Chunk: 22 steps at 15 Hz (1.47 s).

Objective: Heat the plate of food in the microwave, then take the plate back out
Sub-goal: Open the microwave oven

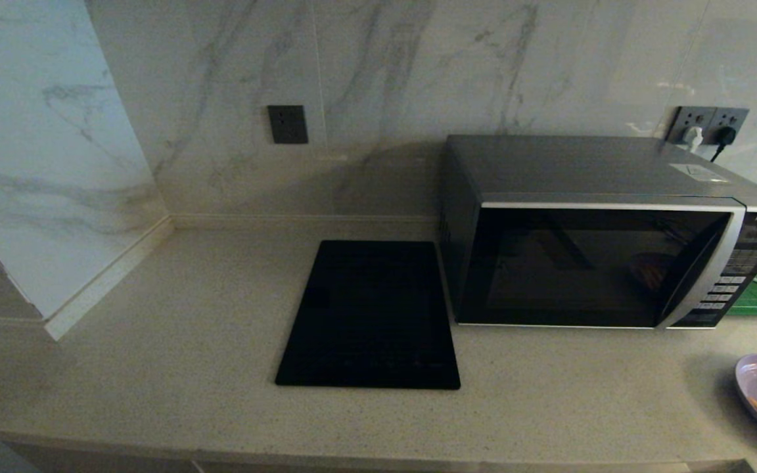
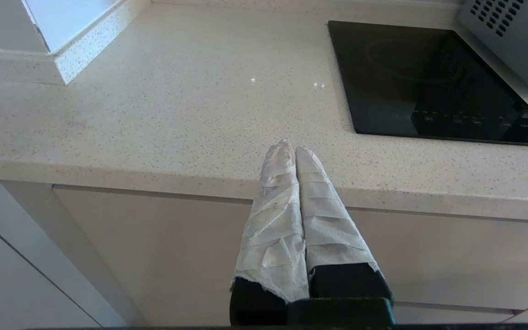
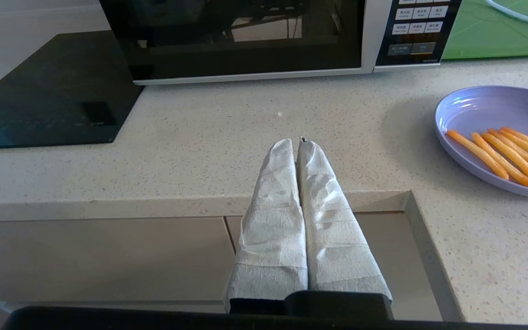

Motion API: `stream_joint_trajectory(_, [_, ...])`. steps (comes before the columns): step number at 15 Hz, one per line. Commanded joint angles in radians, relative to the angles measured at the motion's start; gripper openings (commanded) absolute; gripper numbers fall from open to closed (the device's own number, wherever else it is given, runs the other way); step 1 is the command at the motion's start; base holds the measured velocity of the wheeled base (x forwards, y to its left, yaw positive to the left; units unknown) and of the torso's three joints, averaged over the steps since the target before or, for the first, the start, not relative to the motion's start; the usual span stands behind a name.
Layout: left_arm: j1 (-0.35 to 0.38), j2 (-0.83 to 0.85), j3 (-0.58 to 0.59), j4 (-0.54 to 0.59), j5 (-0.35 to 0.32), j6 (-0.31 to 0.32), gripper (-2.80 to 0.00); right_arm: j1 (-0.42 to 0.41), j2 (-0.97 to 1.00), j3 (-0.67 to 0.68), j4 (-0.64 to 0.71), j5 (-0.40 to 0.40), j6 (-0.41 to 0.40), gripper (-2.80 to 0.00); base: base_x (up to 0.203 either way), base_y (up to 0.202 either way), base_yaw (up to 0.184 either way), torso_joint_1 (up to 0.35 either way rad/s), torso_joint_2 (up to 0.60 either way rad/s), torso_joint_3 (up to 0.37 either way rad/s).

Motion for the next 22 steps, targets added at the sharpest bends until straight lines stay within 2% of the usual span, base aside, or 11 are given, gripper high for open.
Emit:
stream_joint_trajectory(1, [0.0,0.0,0.0,0.0,0.0,-0.001,-2.8,0.0,-0.001,0.0,0.0,-0.001,-0.001,-2.8,0.0,0.0,0.0,0.0,0.0,0.0])
stream_joint_trajectory(17, [0.0,0.0,0.0,0.0,0.0,-0.001,-2.8,0.0,-0.001,0.001,-0.002,-0.004,0.002,-2.8,0.0,0.0,0.0,0.0,0.0,0.0])
stream_joint_trajectory(19, [0.0,0.001,0.0,0.0,0.0,-0.001,-2.8,0.0,-0.001,0.001,-0.008,-0.016,0.05,-2.8,0.0,0.0,0.0,0.0,0.0,0.0])
stream_joint_trajectory(22, [0.0,0.001,0.0,0.0,0.0,-0.001,-2.8,0.0,-0.001,-0.022,-0.002,-0.019,0.05,-2.8,0.0,0.0,0.0,0.0,0.0,0.0])
